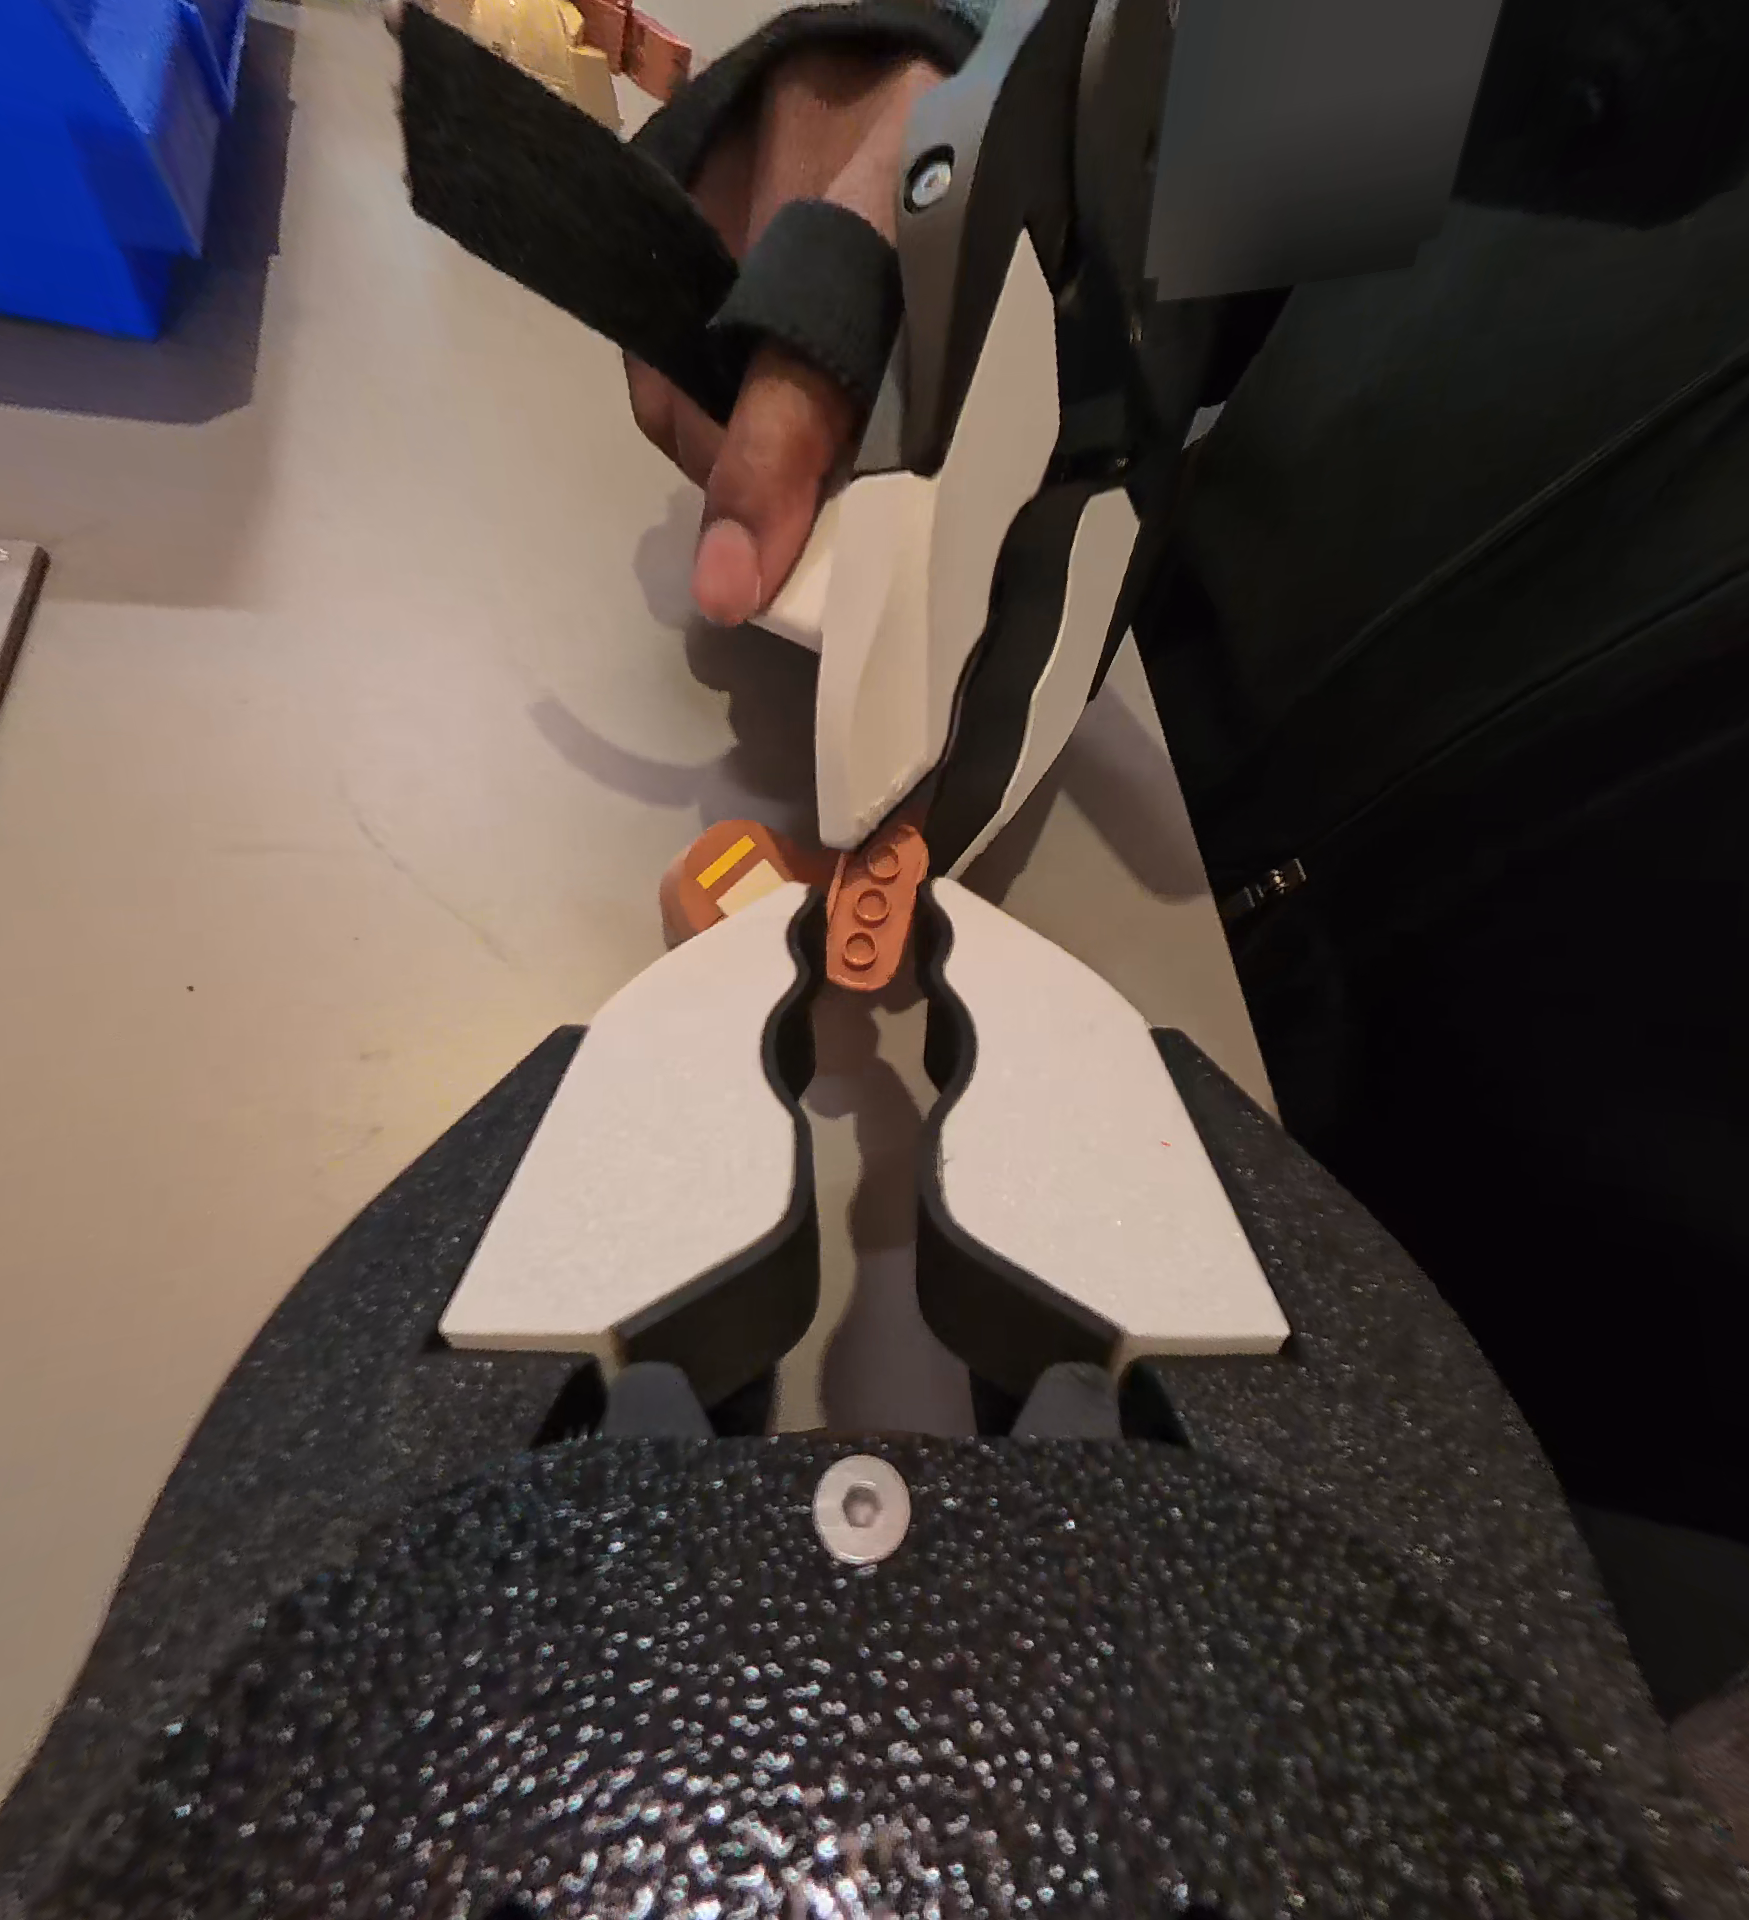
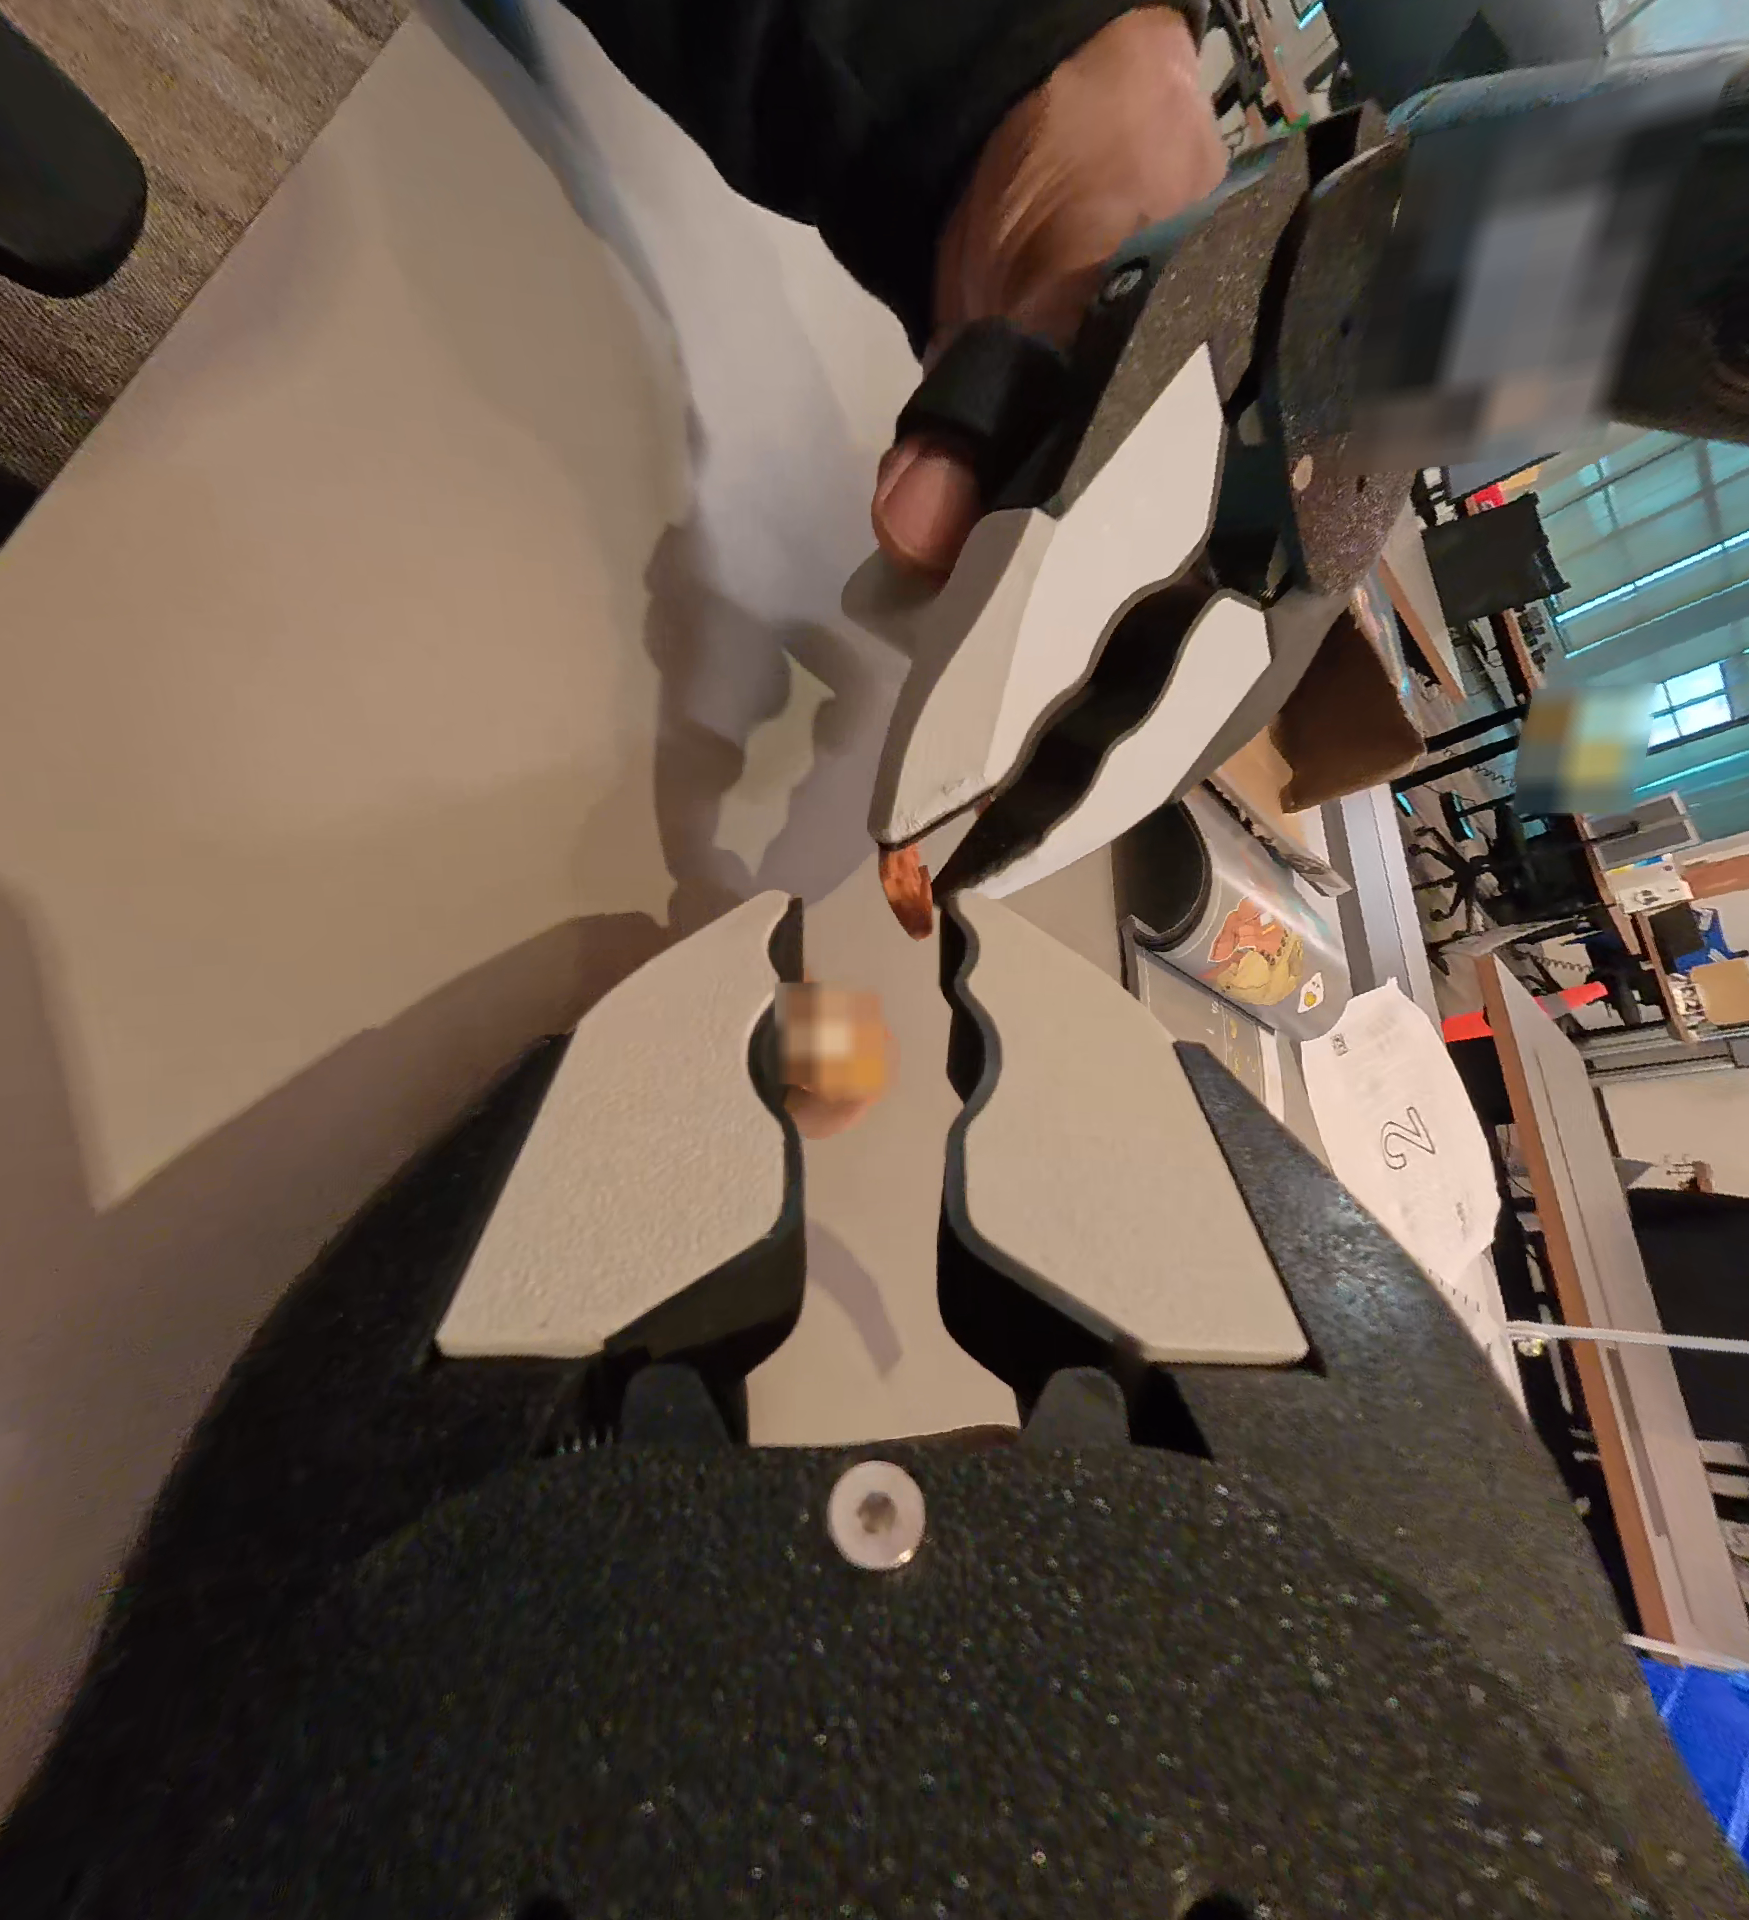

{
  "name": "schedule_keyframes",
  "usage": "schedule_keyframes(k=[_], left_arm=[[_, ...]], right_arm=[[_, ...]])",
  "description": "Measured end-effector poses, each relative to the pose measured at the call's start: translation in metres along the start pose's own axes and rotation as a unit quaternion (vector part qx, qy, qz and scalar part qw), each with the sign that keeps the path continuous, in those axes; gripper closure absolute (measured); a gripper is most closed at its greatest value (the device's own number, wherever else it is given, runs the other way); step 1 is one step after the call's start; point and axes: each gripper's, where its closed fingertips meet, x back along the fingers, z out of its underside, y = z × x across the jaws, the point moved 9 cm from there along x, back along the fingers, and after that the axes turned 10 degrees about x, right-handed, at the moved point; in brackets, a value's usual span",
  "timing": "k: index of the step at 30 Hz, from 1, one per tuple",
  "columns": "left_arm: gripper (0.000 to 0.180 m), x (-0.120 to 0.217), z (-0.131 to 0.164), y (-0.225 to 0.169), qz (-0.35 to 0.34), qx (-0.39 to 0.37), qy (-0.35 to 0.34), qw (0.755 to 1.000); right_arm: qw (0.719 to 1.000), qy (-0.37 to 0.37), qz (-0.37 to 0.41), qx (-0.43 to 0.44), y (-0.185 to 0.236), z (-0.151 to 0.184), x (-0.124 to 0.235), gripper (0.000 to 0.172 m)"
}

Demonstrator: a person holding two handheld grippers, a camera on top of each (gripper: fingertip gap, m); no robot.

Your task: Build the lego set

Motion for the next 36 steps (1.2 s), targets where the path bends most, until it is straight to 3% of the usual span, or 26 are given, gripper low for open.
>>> schedule_keyframes(k=[3, 4, 8, 11, 14, 17, 21, 23, 27, 29, 34, 36], left_arm=[[0.165, -0.003, -0.001, -0.004, 0.012, 0.015, -0.006, 1.0], [0.176, -0.003, 0.0, -0.005, 0.02, 0.019, -0.011, 1.0], [0.168, 0.0, 0.002, -0.009, -0.003, 0.054, -0.081, 0.995], [0.159, 0.008, 0.007, -0.016, -0.082, 0.044, -0.17, 0.981], [0.153, 0.008, 0.013, -0.032, -0.194, 0.035, -0.269, 0.943], [0.151, -0.001, 0.018, -0.043, -0.263, 0.106, -0.32, 0.904], [0.152, -0.012, 0.022, -0.056, -0.274, 0.195, -0.399, 0.853], [0.152, -0.015, 0.021, -0.061, -0.286, 0.184, -0.422, 0.841], [0.151, -0.028, 0.017, -0.072, -0.356, 0.088, -0.386, 0.847], [0.149, -0.033, 0.015, -0.075, -0.383, 0.057, -0.373, 0.843], [0.146, -0.047, 0.011, -0.081, -0.459, -0.027, -0.328, 0.825], [0.145, -0.051, 0.011, -0.083, -0.476, -0.053, -0.307, 0.822]], right_arm=[[1.0, 0.018, 0.019, 0.005, 0.0, -0.001, -0.001, 0.168], [1.0, 0.023, 0.021, 0.002, 0.0, 0.0, -0.001, 0.169], [0.996, 0.023, 0.055, -0.063, -0.002, 0.002, 0.006, 0.169], [0.984, 0.029, 0.093, -0.151, -0.007, 0.006, 0.013, 0.169], [0.953, 0.012, 0.111, -0.281, -0.006, 0.008, 0.017, 0.169], [0.911, -0.012, 0.128, -0.392, -0.003, 0.008, 0.018, 0.169], [0.851, -0.065, 0.138, -0.503, 0.001, 0.005, 0.018, 0.169], [0.825, -0.084, 0.135, -0.542, 0.002, 0.003, 0.018, 0.169], [0.775, -0.118, 0.114, -0.61, 0.003, 0.003, 0.018, 0.169], [0.726, -0.15, 0.094, -0.665, 0.005, 0.007, 0.018, 0.169], [0.564, -0.249, 0.015, -0.787, 0.014, 0.018, 0.011, 0.169], [0.526, -0.271, 0.006, -0.806, 0.017, 0.02, 0.01, 0.169]])
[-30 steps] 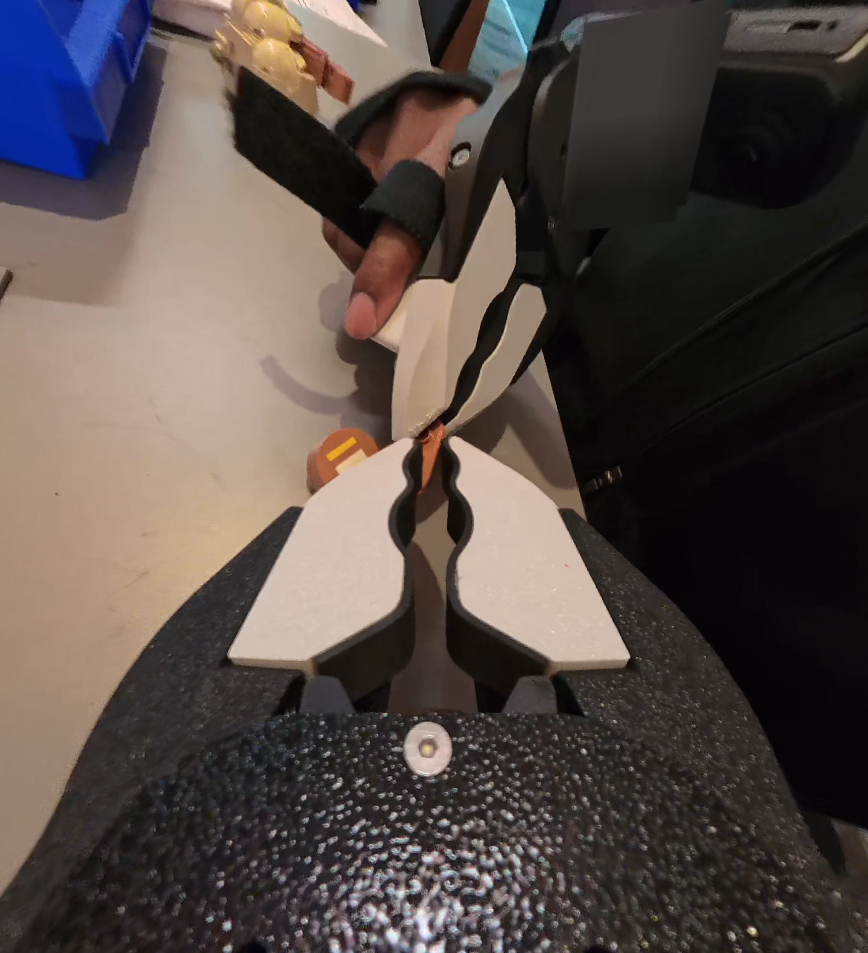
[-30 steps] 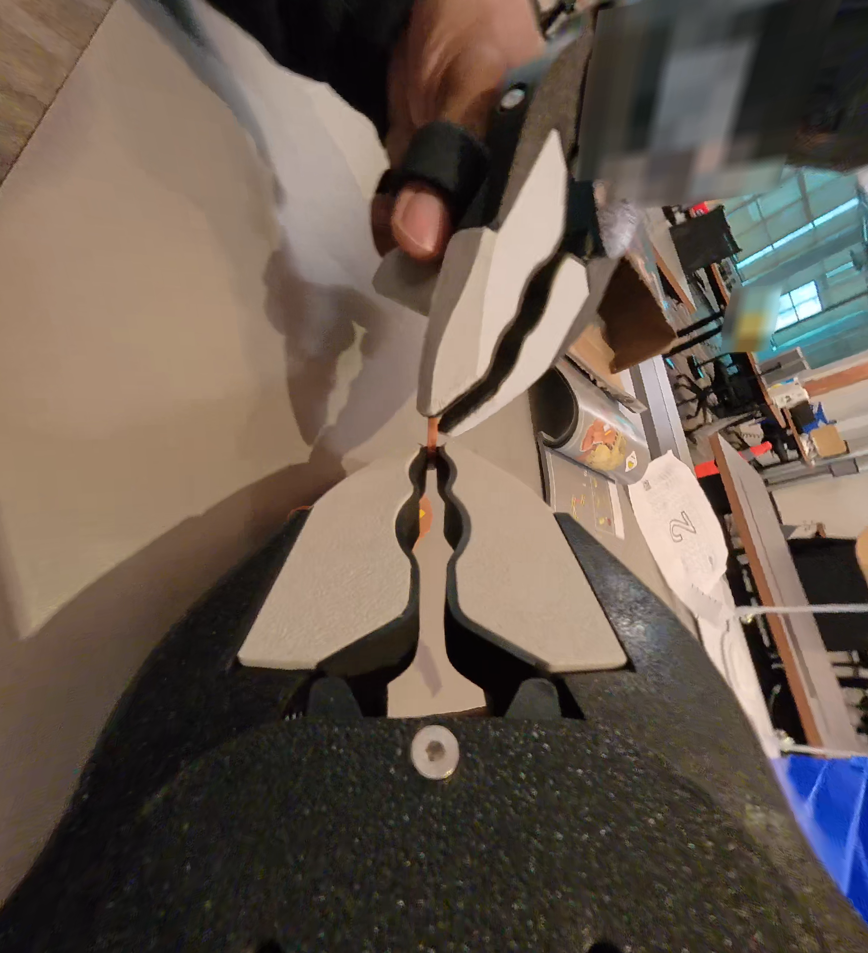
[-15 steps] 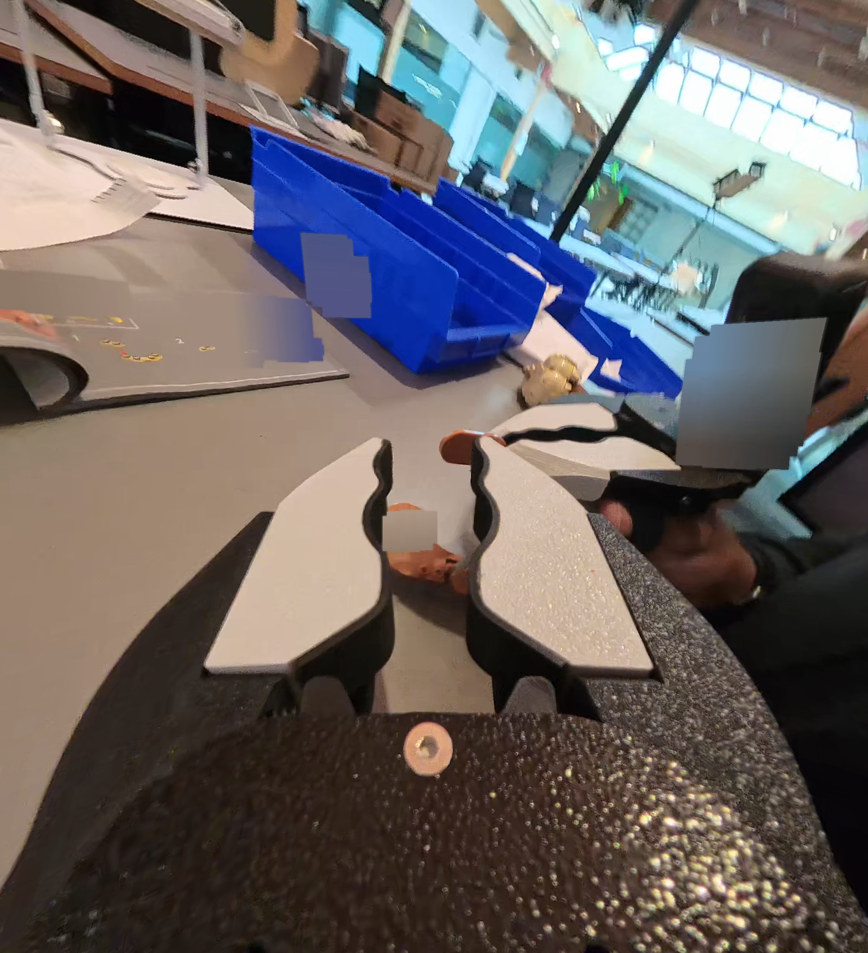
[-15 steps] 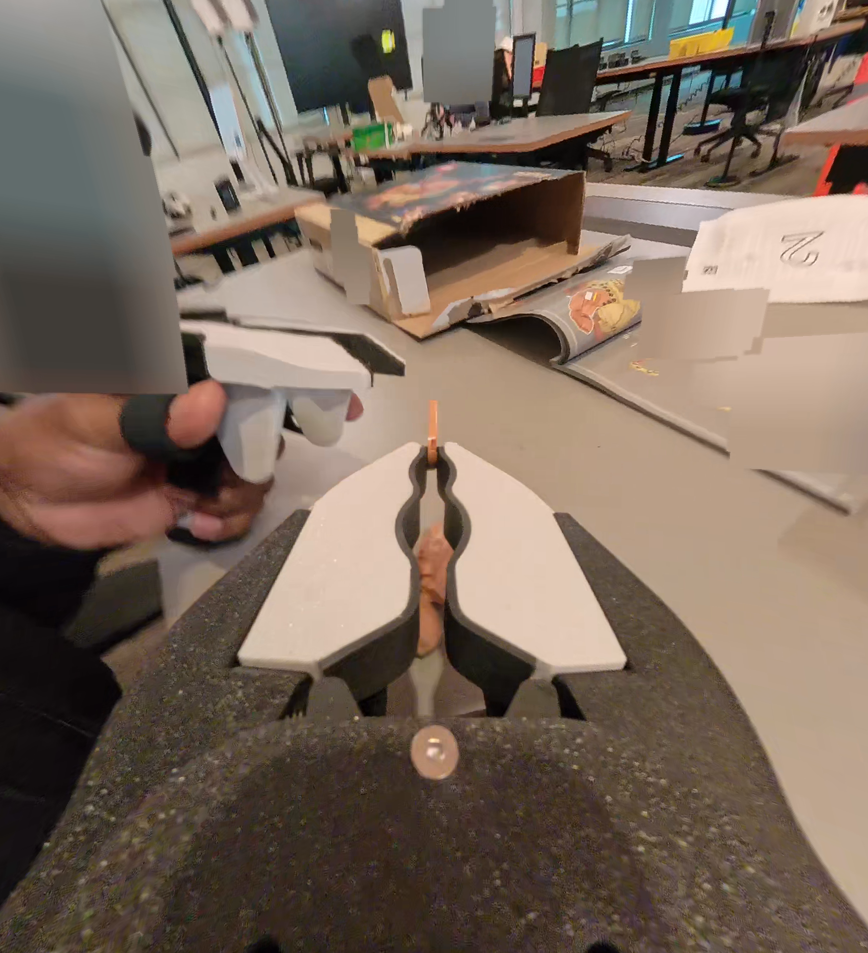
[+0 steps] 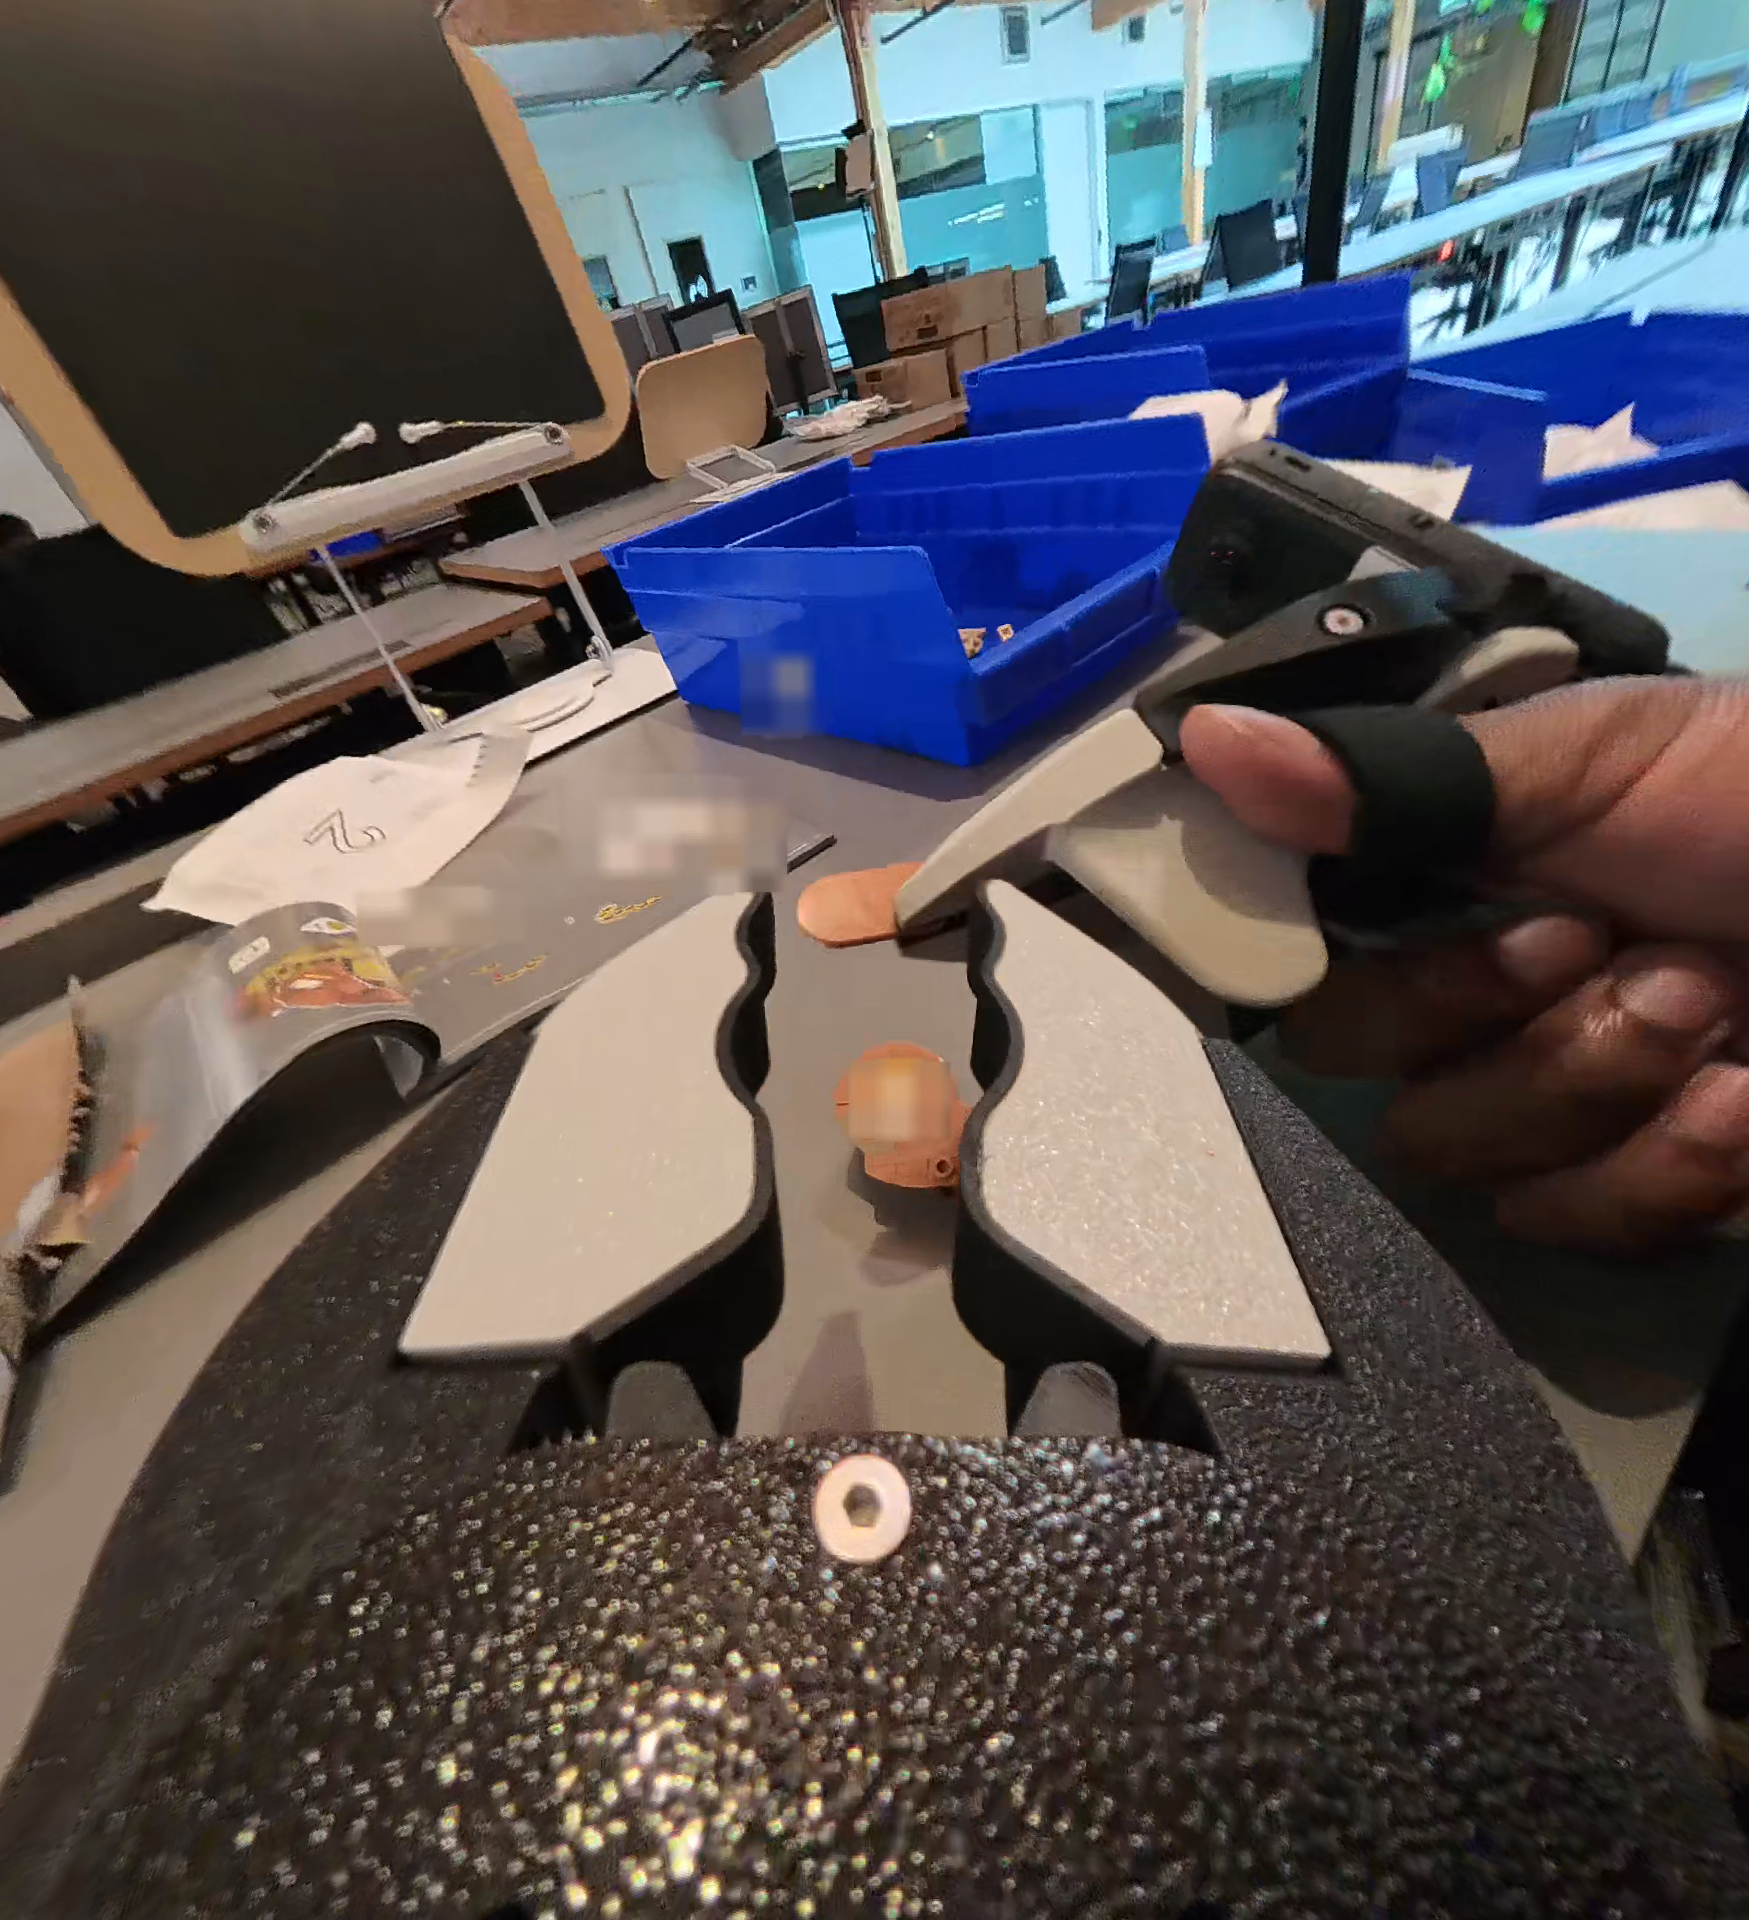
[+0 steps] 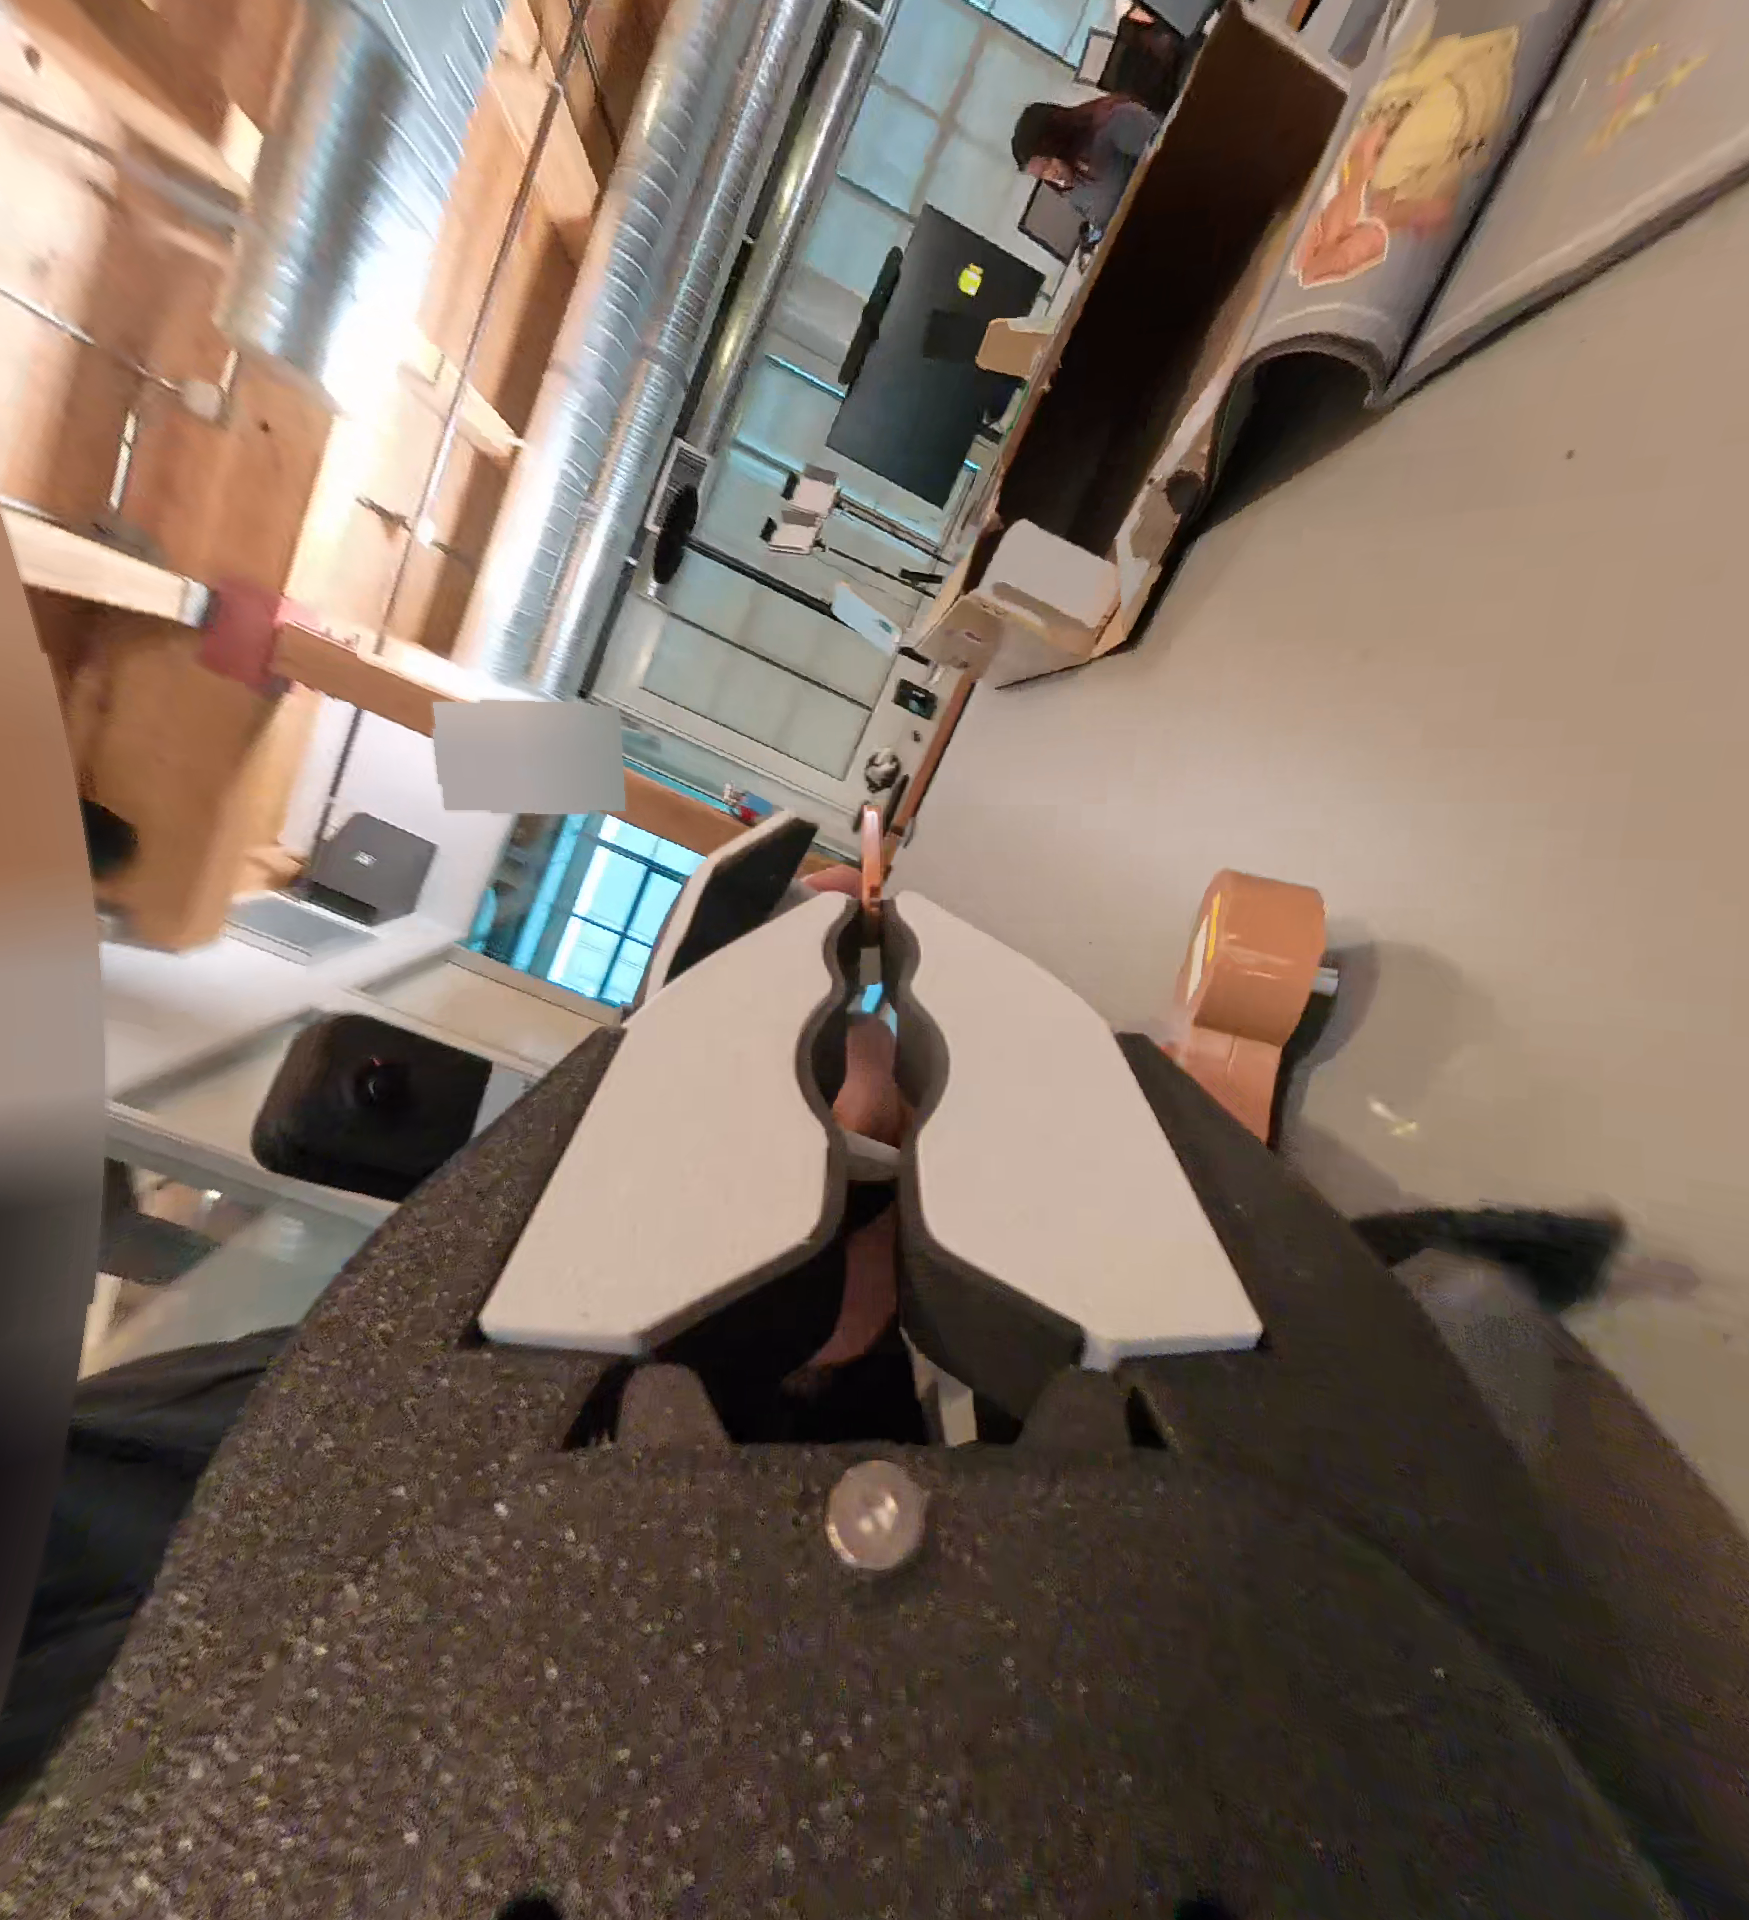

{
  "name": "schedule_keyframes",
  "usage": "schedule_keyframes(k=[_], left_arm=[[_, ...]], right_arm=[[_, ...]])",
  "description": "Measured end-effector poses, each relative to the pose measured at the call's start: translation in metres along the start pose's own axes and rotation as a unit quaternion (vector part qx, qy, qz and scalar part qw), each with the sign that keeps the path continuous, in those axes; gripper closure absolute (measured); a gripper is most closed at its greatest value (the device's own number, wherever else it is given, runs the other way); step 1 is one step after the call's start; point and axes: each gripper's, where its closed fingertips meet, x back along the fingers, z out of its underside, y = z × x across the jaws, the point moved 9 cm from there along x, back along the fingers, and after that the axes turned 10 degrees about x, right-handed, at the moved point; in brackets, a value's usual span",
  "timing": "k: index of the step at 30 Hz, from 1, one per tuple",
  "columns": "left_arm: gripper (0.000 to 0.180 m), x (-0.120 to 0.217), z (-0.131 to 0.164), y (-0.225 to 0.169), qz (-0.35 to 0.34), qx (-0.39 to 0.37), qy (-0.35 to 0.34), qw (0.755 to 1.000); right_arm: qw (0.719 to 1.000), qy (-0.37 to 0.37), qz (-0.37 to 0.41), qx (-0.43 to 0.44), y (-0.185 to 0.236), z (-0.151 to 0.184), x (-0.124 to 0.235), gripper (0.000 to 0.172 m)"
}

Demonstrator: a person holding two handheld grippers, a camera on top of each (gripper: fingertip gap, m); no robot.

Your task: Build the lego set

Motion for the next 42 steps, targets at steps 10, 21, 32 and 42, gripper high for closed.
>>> schedule_keyframes(k=[10, 21, 32, 42], left_arm=[[0.142, -0.003, 0.006, -0.008, -0.048, -0.086, 0.02, 0.995], [0.145, -0.005, 0.005, -0.009, -0.046, -0.077, 0.019, 0.996], [0.147, 0.002, 0.004, 0.004, 0.066, -0.072, 0.007, 0.995], [0.153, 0.007, 0.007, 0.026, 0.246, -0.184, 0.033, 0.951]], right_arm=[[0.999, -0.006, -0.026, -0.038, 0.0, 0.006, -0.001, 0.169], [0.995, -0.038, -0.05, -0.075, -0.002, 0.008, -0.001, 0.169], [0.995, 0.007, -0.073, -0.067, 0.002, 0.011, -0.001, 0.169], [0.989, 0.116, -0.075, -0.052, 0.003, 0.013, -0.001, 0.169]])
